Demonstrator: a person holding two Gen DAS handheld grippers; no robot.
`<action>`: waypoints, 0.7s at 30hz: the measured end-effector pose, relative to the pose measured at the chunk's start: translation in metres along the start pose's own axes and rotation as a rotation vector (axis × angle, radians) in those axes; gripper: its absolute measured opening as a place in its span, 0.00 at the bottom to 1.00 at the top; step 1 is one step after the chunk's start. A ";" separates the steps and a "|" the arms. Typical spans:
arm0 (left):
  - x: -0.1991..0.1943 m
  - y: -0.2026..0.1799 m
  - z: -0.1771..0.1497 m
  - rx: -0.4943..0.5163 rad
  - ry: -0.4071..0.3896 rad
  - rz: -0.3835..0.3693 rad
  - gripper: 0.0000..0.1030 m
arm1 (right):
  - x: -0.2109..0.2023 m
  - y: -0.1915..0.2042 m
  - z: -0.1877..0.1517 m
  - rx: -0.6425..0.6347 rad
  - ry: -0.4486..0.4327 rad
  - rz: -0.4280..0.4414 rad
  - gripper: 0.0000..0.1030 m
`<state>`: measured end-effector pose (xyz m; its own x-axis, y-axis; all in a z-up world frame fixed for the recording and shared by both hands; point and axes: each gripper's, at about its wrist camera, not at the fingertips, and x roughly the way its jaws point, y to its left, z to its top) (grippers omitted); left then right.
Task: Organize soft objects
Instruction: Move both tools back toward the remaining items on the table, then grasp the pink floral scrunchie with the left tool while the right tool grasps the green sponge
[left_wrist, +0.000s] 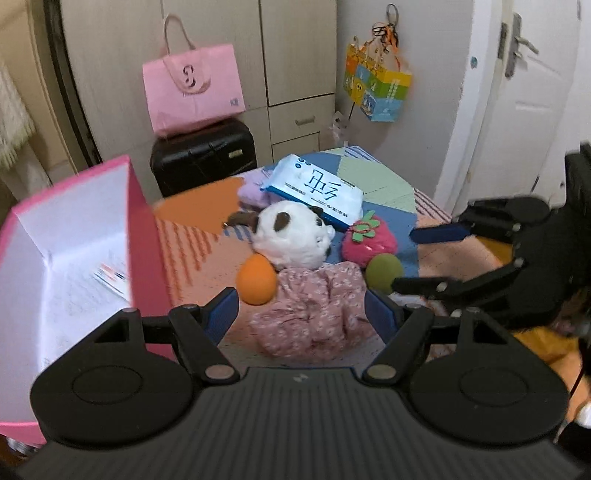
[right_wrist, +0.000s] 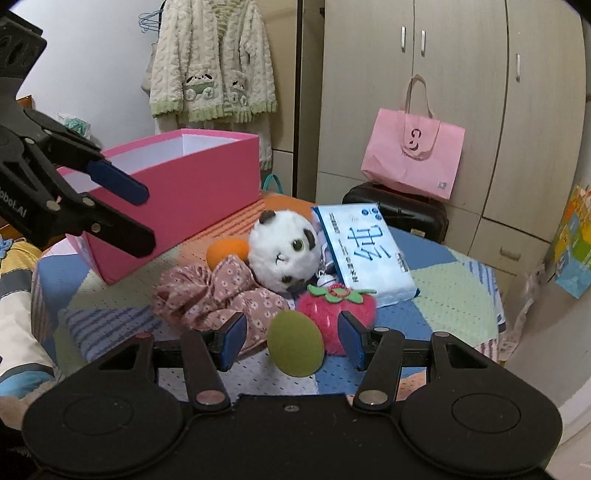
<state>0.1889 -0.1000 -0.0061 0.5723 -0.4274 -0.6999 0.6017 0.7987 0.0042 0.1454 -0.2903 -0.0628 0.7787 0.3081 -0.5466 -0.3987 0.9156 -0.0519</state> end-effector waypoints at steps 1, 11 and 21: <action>0.005 -0.001 -0.001 -0.010 -0.007 -0.004 0.72 | 0.002 -0.002 -0.001 0.006 0.000 0.002 0.58; 0.049 -0.008 -0.009 -0.115 -0.022 -0.027 0.72 | 0.028 -0.011 -0.016 0.066 0.011 0.031 0.58; 0.078 -0.014 -0.026 -0.140 -0.048 0.048 0.72 | 0.025 -0.004 -0.034 0.077 -0.042 0.000 0.43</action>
<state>0.2110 -0.1334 -0.0790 0.6265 -0.4046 -0.6662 0.4913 0.8685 -0.0655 0.1504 -0.2948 -0.1047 0.7990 0.3174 -0.5107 -0.3618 0.9322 0.0131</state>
